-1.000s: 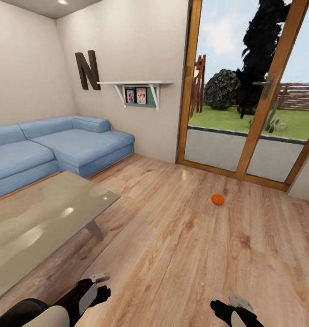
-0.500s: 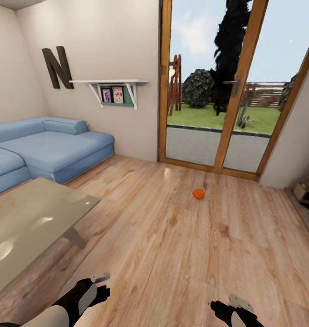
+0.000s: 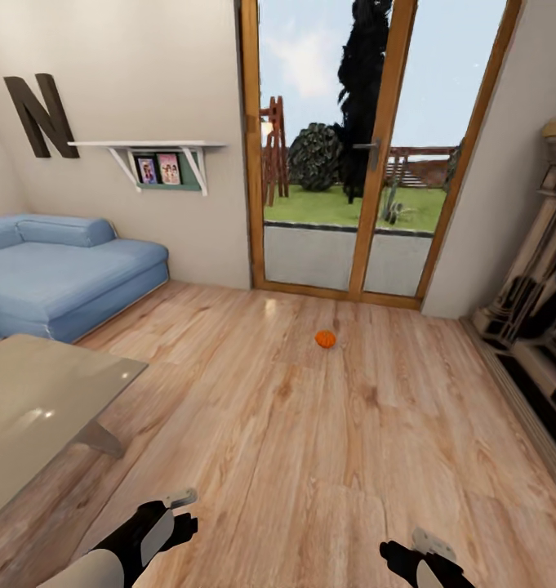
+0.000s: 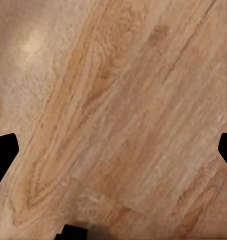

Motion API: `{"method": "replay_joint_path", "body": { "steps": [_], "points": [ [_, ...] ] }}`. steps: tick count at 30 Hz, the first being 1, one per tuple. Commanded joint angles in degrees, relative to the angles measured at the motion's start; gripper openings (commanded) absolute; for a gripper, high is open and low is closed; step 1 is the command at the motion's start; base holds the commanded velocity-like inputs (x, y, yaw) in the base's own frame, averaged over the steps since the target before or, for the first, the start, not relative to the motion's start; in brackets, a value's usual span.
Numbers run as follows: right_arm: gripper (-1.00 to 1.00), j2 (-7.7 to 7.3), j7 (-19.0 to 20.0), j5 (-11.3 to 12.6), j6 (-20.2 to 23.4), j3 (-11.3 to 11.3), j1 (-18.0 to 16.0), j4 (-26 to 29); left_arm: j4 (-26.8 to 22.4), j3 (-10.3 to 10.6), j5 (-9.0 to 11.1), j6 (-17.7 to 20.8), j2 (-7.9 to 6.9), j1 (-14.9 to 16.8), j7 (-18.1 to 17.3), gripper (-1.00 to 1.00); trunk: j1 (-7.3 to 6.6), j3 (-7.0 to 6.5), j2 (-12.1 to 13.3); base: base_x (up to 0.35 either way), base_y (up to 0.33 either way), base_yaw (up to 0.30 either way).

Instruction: Place each of the two pumpkins and all three candles from the living room inside a cabinet in the living room (use any cabinet), then make sure every cabinet is closed, and position the cauldron so it is next to a table in the living room.

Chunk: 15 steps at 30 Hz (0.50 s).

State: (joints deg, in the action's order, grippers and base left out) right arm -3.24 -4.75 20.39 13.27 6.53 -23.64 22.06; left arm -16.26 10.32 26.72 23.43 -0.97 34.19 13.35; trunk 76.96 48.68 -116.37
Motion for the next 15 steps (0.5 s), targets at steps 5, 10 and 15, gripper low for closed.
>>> {"method": "replay_joint_path", "body": {
  "steps": [5,10,15],
  "points": [
    [1.0,-0.01,0.0,0.0,0.0,-0.01,0.0,0.0,0.0,0.02,0.0,-0.05,0.0,0.0,0.01,1.0,0.0,0.12,0.0,-0.046,0.017,-0.289],
    [1.0,-0.01,0.0,0.01,0.0,0.05,0.0,0.0,0.0,0.06,0.0,-0.05,0.02,0.0,0.09,1.0,0.0,0.23,0.0,-0.017,0.002,-0.289],
    [1.0,-0.57,0.0,0.04,0.0,0.0,0.0,0.0,0.0,0.09,0.0,-0.08,0.07,0.0,0.1,1.0,0.0,0.34,0.0,-0.154,0.0,-0.289]
  ]
}}
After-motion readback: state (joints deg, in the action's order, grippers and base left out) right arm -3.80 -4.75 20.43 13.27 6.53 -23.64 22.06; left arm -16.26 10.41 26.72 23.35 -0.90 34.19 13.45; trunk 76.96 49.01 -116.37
